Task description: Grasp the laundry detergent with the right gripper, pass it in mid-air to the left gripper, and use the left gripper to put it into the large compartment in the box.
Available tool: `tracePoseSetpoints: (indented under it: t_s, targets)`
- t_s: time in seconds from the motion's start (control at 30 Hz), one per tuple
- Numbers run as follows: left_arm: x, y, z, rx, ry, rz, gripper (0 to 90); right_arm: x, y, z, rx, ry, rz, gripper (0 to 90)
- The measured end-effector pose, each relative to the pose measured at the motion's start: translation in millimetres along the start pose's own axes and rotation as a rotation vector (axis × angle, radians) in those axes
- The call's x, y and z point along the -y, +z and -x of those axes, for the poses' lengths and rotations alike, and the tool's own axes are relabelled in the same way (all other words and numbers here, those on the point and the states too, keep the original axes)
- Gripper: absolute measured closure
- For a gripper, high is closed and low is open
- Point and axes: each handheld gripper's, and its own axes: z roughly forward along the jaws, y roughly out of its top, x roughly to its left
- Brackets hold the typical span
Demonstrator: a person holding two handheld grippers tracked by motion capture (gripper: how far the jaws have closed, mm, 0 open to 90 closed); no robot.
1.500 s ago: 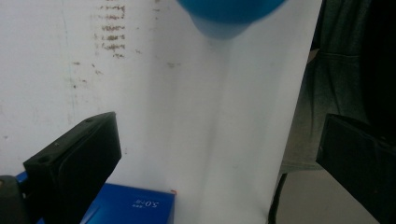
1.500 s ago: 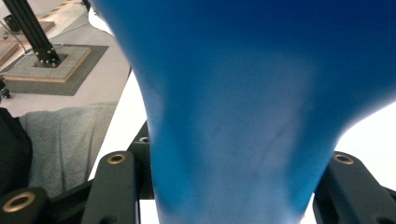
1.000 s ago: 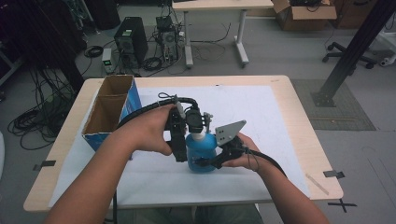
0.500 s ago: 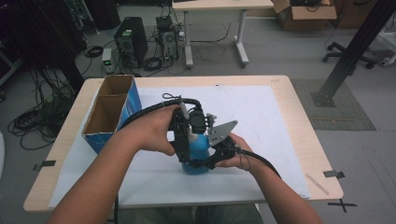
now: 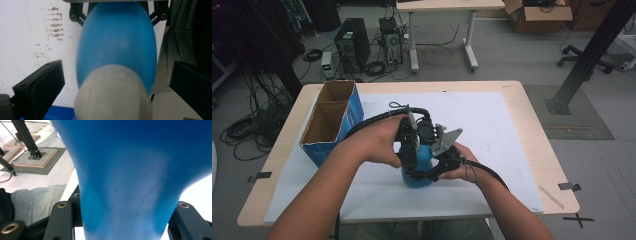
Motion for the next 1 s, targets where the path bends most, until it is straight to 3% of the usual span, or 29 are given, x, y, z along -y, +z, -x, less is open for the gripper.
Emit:
tracePoseSetpoints:
  t_s: [0.67, 1.0]
  targets:
    - [1.6, 0.5, 1.7, -0.022, 0.003, -0.006, 1.1, -9.8, 1.1, 0.0, 0.011, -0.01, 0.012, 45.2]
    - [0.5, -0.5, 3.1, -0.041, 0.021, -0.013, 7.4, -9.8, 0.5, -0.3, 0.014, -0.007, 0.016, 45.1]
